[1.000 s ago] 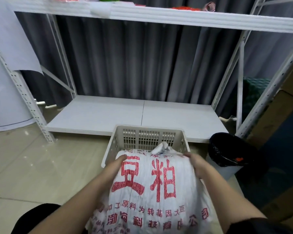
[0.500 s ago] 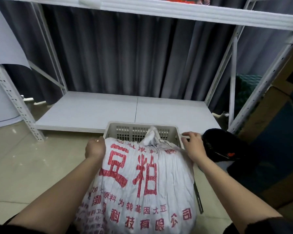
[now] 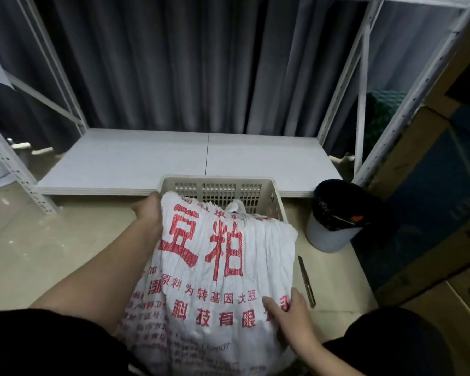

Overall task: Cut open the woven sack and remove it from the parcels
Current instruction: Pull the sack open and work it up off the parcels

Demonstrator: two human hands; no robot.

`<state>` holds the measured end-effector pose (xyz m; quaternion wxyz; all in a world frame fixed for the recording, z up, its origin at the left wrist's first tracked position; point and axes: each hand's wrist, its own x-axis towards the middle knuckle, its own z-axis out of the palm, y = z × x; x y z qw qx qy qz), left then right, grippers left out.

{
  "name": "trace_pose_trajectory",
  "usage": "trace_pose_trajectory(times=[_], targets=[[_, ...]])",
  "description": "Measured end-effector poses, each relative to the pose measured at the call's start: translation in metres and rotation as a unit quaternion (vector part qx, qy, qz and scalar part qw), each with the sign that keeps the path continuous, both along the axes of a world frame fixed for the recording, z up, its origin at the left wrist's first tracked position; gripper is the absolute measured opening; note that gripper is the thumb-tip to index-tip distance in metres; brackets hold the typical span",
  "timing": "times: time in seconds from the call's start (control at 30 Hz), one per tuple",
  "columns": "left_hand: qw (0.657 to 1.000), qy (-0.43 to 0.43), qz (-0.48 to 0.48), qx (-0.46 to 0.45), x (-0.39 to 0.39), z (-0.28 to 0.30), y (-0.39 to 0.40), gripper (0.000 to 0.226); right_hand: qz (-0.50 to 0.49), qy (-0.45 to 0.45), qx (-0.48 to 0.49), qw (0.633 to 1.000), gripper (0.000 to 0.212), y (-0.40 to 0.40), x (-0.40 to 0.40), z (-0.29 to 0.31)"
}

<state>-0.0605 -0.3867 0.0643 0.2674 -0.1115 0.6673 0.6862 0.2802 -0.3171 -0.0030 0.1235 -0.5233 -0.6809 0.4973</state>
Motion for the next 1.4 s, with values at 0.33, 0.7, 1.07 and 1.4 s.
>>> trace_pose_trajectory(times=[0.33,0.7,1.07,1.4], targets=[[0.776,0.342,-0.331,-0.414,0.072,0.007,-0.037,0.086,-0.021,0.216,0.056,0.974,0.015,0.024,-0.051,0.06],[0.647,0.493,-0.439,-0.382,0.124,-0.007,-0.09,0.086,-0.303,0.319,-0.236,0.866,0.031,0.062,-0.11,0.109],[0.629,0.64,-0.348,-0.27,0.122,-0.001,-0.071,0.025,-0.147,0.063,-0.117,0.98,0.052,0.058,-0.114,0.128],[0.721,0.558,-0.274,-0.307,0.111,0.03,-0.043,0.03,-0.026,-0.01,0.176,0.984,0.071,0.084,-0.113,0.137]])
